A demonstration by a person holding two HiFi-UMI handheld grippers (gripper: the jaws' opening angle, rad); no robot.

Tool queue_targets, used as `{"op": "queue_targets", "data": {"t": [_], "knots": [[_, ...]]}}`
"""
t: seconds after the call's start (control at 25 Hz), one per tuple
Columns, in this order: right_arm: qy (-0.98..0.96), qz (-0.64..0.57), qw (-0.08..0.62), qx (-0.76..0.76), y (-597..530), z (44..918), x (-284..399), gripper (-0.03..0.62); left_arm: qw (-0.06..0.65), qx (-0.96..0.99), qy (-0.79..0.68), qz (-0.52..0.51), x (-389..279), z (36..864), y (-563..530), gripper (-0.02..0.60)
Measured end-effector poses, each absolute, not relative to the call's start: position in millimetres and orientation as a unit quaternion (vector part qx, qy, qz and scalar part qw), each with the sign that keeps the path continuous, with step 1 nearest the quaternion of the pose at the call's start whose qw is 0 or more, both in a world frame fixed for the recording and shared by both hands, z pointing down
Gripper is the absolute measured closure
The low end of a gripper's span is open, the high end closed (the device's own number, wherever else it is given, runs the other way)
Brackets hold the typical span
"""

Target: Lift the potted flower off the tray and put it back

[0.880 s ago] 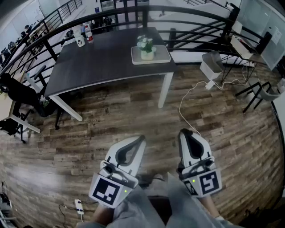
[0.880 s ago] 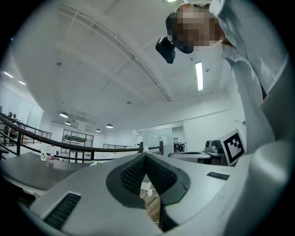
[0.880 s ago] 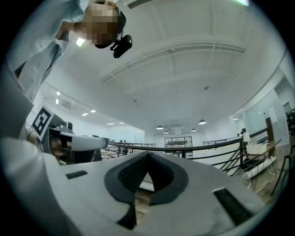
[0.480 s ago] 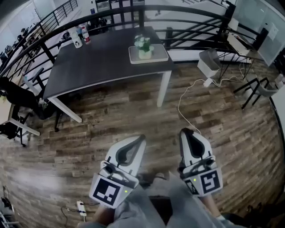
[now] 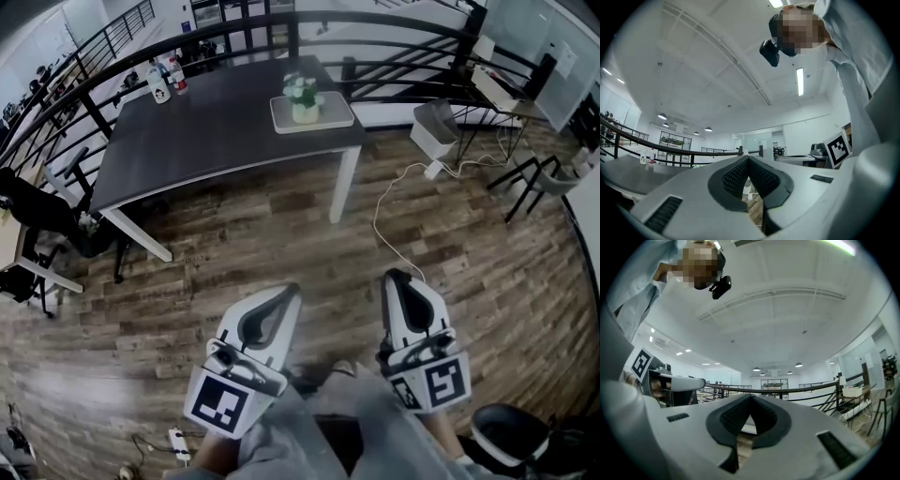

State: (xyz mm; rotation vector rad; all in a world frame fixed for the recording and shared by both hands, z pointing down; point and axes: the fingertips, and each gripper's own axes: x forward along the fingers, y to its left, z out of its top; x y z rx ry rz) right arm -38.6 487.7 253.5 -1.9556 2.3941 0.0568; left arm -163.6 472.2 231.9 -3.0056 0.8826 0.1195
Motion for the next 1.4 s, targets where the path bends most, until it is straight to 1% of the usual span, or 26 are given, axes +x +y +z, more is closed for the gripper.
{"op": "queue_targets", "data": {"t": [0.36,0.84,1.08,1.4], "knots": [[0.754,0.018,0.014,-0.657,501.9,257.5,-56.9,0.592,0.006,-0.964,0.264,0.043,-190.0,229.8,475.3,0.583],[0.761,0.04,0.018,-0.647,501.8,247.9,-93.3,0.592,0.018,-0.957,0.284,0.054,-232.9,225.9,489.3,0.583],[0.756,0.031,0.017,-0.654,501.6,252.4,-91.7,0.592,0.015,-0.952,0.301,0.052,-247.7,229.1,487.0,0.583],[0.767,0.028,0.01,-0.641,483.2,257.0,-86.8,0.592,0.016,-0.946,0.319,0.05,-246.5,231.5,474.5,0.583]]}}
